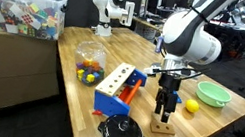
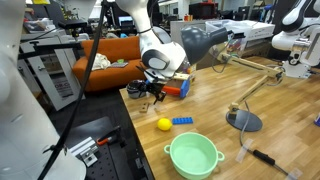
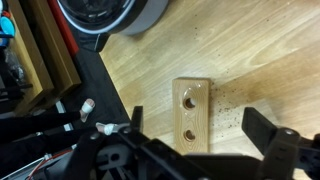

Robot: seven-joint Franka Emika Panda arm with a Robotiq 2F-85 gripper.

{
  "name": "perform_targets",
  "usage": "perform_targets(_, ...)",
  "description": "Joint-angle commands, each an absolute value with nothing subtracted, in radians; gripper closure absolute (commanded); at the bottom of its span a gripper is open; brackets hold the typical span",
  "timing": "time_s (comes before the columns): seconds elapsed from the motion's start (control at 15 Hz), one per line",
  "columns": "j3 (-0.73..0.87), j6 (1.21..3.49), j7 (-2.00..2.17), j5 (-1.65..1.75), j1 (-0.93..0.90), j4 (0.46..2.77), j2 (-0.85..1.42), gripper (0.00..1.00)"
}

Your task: Put the wooden object on the table

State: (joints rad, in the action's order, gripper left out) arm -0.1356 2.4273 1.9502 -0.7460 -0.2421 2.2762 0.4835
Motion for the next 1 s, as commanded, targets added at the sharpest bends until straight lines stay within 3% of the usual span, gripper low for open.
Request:
perform_targets(0.0,-0.157,2.453,1.905,-0.766,-0.238,2.3,0.434,0.0)
perform_targets(0.93,-0.259,2.484,1.845,-0.733,-0.315,2.516,0.044,0.0)
